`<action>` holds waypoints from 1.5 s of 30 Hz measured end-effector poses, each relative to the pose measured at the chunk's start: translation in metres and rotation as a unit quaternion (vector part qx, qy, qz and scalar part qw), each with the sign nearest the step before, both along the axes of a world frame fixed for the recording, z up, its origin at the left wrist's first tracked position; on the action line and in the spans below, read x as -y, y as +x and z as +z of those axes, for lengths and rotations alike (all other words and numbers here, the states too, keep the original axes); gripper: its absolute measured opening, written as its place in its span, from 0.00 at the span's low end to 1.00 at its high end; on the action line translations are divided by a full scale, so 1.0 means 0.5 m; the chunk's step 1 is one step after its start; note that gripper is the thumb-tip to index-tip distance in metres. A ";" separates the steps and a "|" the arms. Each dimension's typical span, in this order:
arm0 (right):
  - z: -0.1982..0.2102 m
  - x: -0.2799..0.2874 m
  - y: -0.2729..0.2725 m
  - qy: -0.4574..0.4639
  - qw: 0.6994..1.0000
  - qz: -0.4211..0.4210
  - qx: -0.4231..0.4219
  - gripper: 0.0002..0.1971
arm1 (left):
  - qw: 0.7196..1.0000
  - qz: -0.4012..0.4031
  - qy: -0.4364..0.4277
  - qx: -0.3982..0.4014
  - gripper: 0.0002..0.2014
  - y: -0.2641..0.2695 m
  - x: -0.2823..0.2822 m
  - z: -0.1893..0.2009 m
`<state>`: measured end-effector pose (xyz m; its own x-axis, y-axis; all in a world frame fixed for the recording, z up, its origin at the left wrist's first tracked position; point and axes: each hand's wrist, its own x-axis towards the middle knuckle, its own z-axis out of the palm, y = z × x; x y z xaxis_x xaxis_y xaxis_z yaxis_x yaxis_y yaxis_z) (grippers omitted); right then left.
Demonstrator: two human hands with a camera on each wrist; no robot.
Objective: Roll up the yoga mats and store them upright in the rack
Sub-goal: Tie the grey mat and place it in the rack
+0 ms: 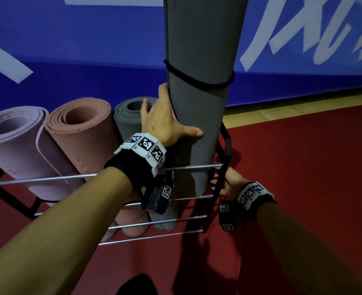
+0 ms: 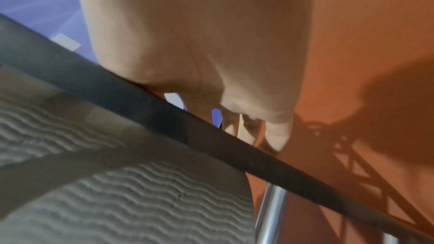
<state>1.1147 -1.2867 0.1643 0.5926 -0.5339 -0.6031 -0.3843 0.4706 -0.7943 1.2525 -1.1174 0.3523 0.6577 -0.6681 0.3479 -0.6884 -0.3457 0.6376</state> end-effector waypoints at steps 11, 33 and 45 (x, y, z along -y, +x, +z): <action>0.002 0.005 0.009 0.011 1.000 0.005 -0.008 0.15 | 0.995 0.023 0.011 0.097 0.61 -0.015 -0.017 -0.032; 0.021 0.007 0.000 -0.032 0.999 -0.021 0.026 0.11 | 0.998 -0.055 -0.026 -0.005 0.69 -0.012 -0.051 0.002; 0.052 0.018 -0.012 -0.200 0.979 0.036 -0.005 0.10 | 0.994 -0.015 0.049 0.096 0.75 0.000 -0.047 -0.016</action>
